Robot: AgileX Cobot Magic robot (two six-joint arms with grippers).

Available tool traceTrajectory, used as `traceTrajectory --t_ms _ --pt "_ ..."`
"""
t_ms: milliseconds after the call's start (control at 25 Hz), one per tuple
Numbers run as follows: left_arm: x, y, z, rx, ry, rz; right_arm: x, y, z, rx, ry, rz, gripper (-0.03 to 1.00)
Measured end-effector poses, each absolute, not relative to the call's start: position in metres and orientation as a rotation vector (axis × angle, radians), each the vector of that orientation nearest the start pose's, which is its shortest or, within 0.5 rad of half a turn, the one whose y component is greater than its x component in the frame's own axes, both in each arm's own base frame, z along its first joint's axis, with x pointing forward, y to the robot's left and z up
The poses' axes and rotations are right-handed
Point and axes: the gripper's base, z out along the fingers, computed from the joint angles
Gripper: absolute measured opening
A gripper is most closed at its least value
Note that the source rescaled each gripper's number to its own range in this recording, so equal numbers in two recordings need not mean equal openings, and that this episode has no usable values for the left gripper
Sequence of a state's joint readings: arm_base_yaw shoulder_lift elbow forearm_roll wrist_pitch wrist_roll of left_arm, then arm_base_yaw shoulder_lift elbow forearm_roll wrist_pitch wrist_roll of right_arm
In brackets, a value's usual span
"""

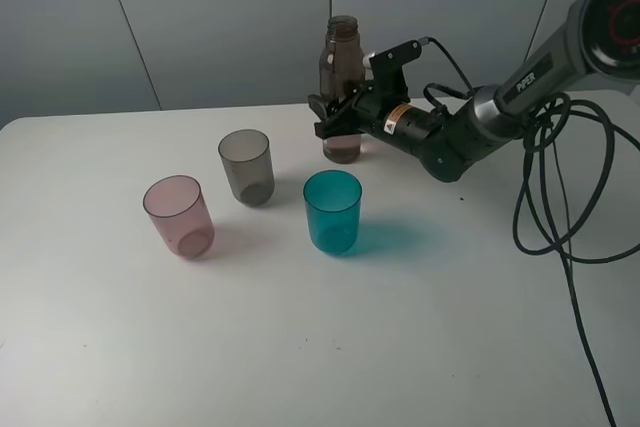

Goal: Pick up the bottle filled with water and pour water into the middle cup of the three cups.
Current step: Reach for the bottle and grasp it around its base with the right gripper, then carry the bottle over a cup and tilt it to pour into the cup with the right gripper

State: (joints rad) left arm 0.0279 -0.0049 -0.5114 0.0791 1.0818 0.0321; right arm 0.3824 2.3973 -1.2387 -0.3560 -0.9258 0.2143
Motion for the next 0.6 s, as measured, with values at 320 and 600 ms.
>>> traceTrajectory --t_ms 320,600 --pt "-0.008 0.006 0.279 0.001 2.049 0.133 0.416 0.195 0.062 -0.561 1.698 0.518 0.0" --pt "-0.008 0.006 0.279 0.001 2.049 0.133 0.414 0.191 0.097 -0.652 1.788 0.374 0.0"
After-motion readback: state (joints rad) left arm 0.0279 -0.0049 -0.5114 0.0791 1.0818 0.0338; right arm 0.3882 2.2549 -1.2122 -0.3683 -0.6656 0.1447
